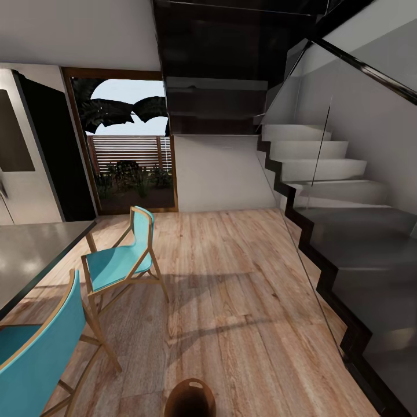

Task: Put the three can of soda from the living room inside the tash can in the kitchen.

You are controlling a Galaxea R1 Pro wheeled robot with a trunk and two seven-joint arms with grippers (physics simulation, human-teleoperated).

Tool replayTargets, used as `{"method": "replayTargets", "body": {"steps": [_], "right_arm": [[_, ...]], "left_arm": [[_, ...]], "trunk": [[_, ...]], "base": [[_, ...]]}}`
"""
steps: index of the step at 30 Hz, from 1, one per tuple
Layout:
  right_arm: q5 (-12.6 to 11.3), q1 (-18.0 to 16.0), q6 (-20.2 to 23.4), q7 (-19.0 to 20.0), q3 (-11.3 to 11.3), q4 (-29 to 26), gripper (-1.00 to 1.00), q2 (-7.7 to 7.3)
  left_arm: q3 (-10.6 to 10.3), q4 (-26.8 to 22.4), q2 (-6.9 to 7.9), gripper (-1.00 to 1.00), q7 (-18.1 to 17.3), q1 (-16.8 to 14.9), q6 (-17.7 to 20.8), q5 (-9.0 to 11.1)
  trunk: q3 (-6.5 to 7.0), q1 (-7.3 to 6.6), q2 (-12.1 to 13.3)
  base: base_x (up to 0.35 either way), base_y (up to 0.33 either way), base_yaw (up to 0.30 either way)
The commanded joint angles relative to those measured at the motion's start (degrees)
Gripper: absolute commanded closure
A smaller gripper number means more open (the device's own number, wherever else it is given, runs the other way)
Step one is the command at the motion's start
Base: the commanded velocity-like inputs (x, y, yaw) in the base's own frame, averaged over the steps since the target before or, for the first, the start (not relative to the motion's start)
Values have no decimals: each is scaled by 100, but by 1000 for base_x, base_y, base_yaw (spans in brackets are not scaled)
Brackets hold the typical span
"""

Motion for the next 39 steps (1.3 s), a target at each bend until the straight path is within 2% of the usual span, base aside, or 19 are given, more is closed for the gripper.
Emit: {"method": "replayTargets", "body": {"steps": [1,39], "right_arm": [[0,0,0,0,0,0,-100,0],[0,0,0,0,0,0,-100,0]], "left_arm": [[0,0,0,-100,0,0,0,0],[0,0,0,-100,0,0,0,0]], "trunk": [[0,0,0],[0,0,0]], "base": [[0,0,0],[0,0,0]]}}
